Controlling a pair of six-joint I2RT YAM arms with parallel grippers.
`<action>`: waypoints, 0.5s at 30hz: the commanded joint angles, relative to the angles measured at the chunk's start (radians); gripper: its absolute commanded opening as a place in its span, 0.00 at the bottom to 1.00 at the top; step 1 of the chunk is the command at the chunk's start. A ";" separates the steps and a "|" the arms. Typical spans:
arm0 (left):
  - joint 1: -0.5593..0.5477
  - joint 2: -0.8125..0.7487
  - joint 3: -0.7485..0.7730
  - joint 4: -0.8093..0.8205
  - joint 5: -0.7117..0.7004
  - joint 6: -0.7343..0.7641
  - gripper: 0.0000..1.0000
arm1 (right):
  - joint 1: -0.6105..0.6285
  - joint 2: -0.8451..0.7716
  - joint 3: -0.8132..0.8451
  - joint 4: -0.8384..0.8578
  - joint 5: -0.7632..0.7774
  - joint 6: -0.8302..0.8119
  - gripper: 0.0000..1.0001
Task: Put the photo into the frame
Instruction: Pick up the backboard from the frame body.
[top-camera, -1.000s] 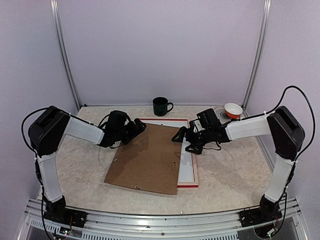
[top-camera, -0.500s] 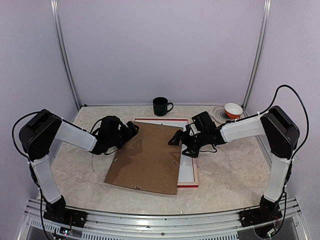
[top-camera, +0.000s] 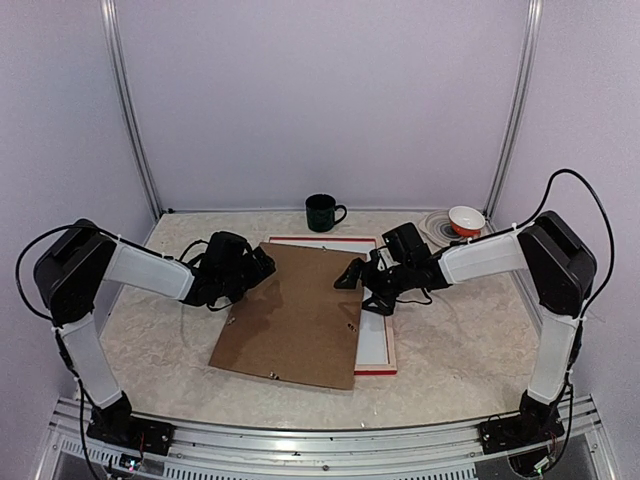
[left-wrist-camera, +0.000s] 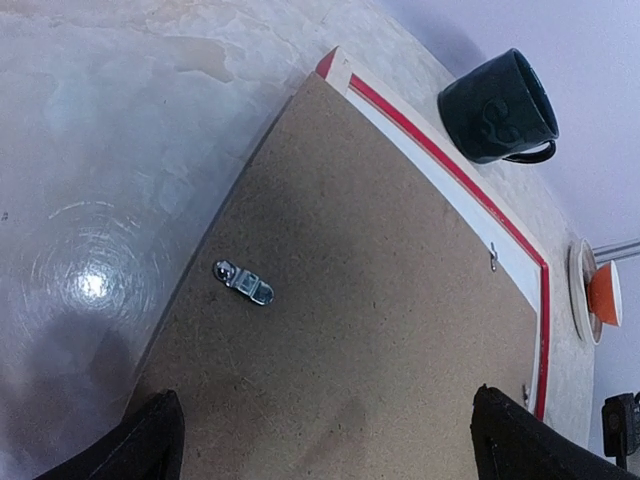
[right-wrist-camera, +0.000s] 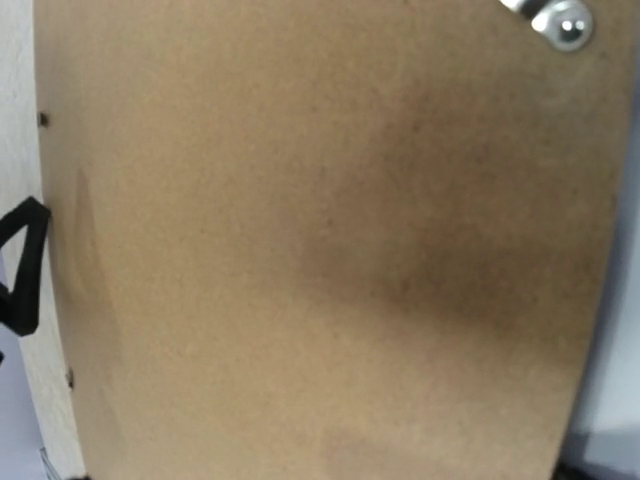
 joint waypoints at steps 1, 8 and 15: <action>-0.003 0.032 0.020 -0.057 -0.011 -0.018 0.99 | 0.011 0.000 -0.002 0.030 -0.019 0.032 0.99; -0.006 0.069 0.020 -0.045 0.020 -0.029 0.99 | 0.010 0.008 -0.137 0.296 -0.116 0.146 0.99; -0.006 0.094 0.020 -0.035 0.047 -0.035 0.99 | 0.010 0.053 -0.201 0.546 -0.181 0.215 0.92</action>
